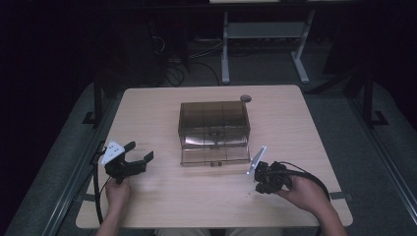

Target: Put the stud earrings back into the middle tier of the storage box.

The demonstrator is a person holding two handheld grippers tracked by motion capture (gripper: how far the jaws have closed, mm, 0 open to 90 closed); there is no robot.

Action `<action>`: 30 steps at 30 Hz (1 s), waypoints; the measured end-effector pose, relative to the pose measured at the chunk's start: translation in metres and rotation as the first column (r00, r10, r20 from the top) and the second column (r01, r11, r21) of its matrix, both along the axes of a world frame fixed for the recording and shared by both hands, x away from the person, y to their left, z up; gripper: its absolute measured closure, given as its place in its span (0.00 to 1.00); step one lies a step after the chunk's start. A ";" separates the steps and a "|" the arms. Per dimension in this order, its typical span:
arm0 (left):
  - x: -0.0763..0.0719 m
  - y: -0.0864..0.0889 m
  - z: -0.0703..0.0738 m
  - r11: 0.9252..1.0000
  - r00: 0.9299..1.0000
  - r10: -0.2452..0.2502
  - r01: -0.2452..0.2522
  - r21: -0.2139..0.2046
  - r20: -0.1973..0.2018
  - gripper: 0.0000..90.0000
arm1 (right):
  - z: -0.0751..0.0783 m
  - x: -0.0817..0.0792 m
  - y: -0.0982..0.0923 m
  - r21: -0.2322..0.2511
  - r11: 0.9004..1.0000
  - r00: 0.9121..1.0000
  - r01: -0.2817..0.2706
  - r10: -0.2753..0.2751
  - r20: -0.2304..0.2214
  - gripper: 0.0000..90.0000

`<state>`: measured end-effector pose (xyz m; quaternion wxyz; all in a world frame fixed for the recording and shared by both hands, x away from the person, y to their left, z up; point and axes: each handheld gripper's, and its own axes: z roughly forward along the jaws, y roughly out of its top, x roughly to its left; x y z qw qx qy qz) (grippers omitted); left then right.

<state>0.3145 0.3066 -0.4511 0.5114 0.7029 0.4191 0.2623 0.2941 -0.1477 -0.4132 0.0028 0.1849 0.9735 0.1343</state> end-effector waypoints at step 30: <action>0.000 0.000 0.000 1.000 1.000 0.002 -0.002 -0.017 0.004 0.14 | 0.051 0.049 0.027 0.049 0.999 0.998 -0.021 0.018 0.053 0.95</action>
